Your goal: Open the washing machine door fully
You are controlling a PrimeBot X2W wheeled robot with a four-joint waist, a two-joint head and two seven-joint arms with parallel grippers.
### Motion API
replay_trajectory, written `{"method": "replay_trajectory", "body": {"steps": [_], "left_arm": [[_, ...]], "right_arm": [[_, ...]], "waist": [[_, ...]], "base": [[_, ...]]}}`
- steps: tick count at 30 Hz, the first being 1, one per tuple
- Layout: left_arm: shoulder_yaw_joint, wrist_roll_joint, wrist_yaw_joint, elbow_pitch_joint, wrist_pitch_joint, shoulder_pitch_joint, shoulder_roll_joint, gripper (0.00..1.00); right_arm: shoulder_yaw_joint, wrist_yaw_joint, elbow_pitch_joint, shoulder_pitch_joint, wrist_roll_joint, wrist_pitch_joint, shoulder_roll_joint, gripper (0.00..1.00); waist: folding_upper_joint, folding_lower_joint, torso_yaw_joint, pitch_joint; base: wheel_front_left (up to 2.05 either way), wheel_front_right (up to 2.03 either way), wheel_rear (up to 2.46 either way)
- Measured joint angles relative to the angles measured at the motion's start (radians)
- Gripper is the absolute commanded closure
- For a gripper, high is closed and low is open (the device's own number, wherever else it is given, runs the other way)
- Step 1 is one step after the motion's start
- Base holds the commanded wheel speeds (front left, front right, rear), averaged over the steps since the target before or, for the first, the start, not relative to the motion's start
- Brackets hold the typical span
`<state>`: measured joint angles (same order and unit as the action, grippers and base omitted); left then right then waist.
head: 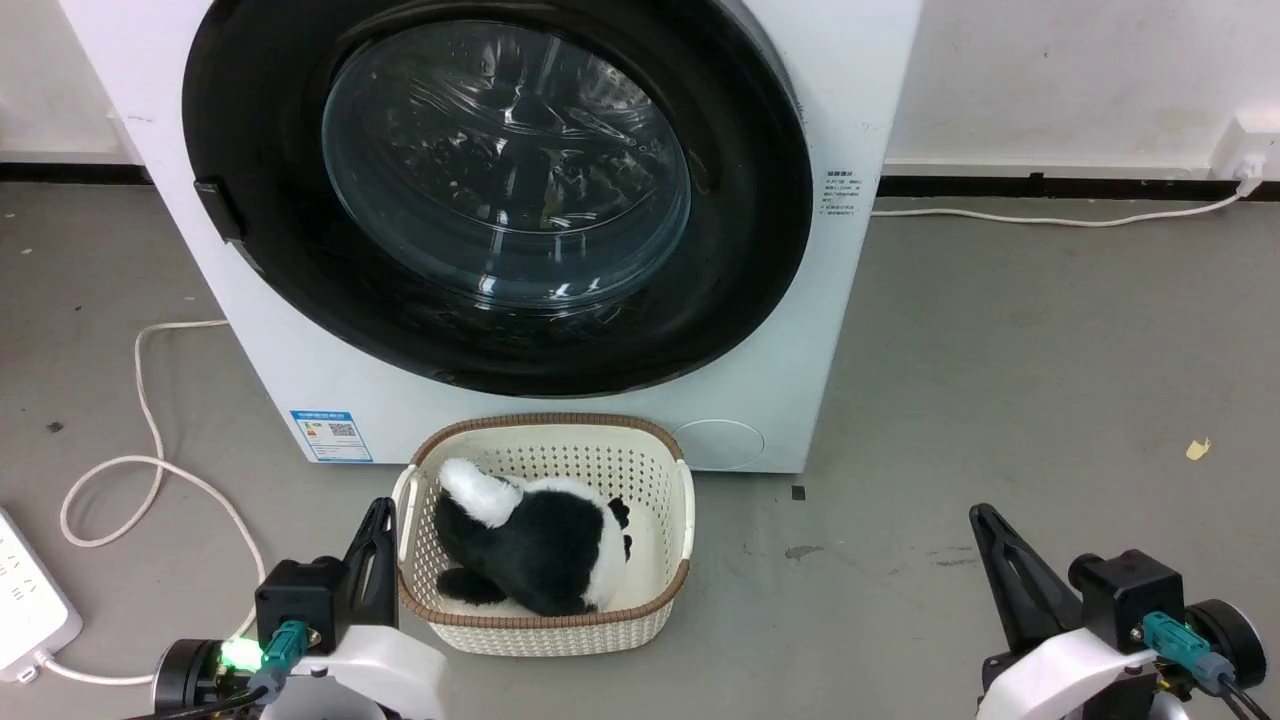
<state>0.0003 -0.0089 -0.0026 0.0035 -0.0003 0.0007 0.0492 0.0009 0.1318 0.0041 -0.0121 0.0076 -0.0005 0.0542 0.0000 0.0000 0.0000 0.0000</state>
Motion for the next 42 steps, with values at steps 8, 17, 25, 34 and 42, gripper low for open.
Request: {"method": "replay_trajectory", "body": {"steps": [8,17,25,34,42], "left_arm": [[0.0,0.0,0.0,0.0,0.0,0.0,0.0,1.0],[0.0,0.0,0.0,0.0,0.0,0.0,0.0,1.0],[0.0,0.0,0.0,0.0,0.0,0.0,0.0,1.0],[0.0,-0.002,0.0,0.001,0.0,0.0,0.0,0.0],[-0.007,-0.002,0.0,0.002,-0.011,0.0,0.0,0.0]], "right_arm": [[0.0,0.0,0.0,0.0,0.0,0.0,0.0,1.0],[0.0,0.0,0.0,0.0,0.0,0.0,0.0,1.0],[0.0,0.0,0.0,0.0,0.0,0.0,0.0,1.0],[0.003,0.0,0.001,0.0,0.001,-0.001,0.0,0.0],[0.002,0.0,0.004,0.0,0.005,-0.012,0.0,0.0]], "waist": [[0.0,0.0,0.0,0.0],[0.0,0.0,0.0,0.0],[0.0,0.0,0.0,0.0],[0.0,0.0,0.0,0.0],[0.0,0.0,0.001,0.004]], "base": [[0.0,0.0,0.0],[0.0,0.0,0.0],[0.0,0.0,0.0],[0.0,0.0,0.0],[0.0,0.0,0.0]]}}
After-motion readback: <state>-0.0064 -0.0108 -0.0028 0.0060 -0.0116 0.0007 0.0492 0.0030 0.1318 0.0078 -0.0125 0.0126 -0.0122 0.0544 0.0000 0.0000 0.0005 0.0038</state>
